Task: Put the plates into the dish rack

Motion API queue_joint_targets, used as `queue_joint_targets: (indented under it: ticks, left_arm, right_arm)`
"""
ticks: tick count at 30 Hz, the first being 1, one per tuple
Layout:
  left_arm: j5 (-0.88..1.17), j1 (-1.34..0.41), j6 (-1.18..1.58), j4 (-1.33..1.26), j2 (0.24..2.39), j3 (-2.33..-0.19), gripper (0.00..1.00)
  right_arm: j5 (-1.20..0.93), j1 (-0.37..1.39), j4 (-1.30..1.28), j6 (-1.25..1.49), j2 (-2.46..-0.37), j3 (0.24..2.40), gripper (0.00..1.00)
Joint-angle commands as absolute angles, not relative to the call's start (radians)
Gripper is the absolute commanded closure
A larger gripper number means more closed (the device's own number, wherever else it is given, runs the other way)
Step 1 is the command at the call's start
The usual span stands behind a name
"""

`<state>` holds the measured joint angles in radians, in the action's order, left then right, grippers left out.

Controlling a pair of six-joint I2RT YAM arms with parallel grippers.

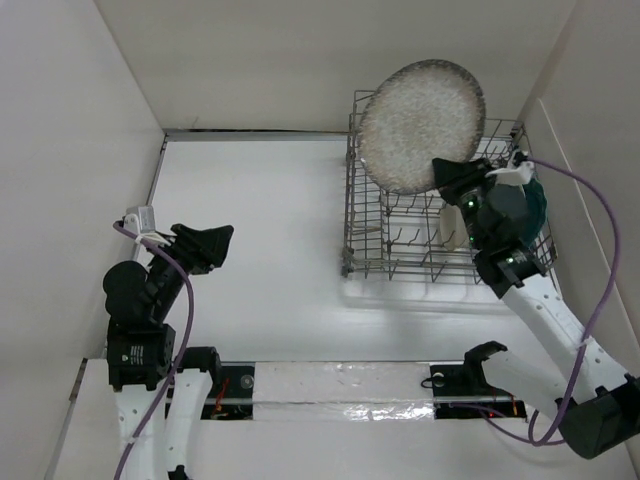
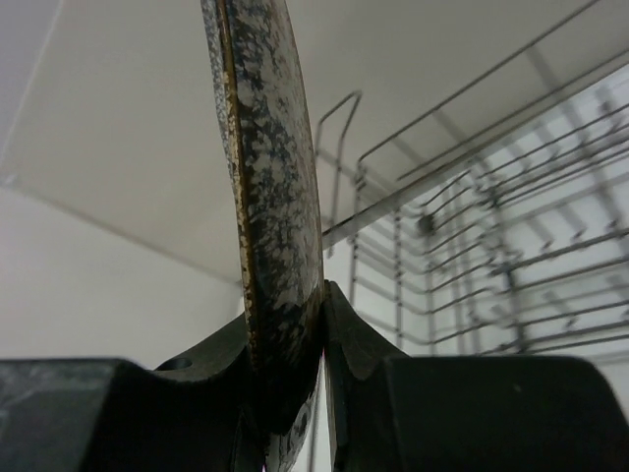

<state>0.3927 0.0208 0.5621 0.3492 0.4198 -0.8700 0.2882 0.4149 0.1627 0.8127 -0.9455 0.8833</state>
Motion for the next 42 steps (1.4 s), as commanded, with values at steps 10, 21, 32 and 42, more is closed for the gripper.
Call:
queue_joint_targets:
  ticks: [10, 21, 32, 42]
  left_arm:
    - [0.391, 0.003, 0.466, 0.275, 0.439, -0.825, 0.49]
    - [0.314, -0.018, 0.419, 0.284, 0.426, -0.735, 0.50]
    - [0.342, -0.018, 0.420, 0.232, 0.442, -0.678, 0.51]
    - [0.365, -0.018, 0.429, 0.209, 0.451, -0.653, 0.53]
  right_arm:
    - [0.167, 0.184, -0.115, 0.420, -0.871, 1.275, 1.00]
    - [0.270, 0.175, -0.241, 0.318, -0.882, 1.299, 1.00]
    - [0.354, 0.175, -0.285, 0.239, -0.899, 1.263, 1.00]
    - [0.339, 0.175, -0.298, 0.219, -0.913, 1.186, 1.00]
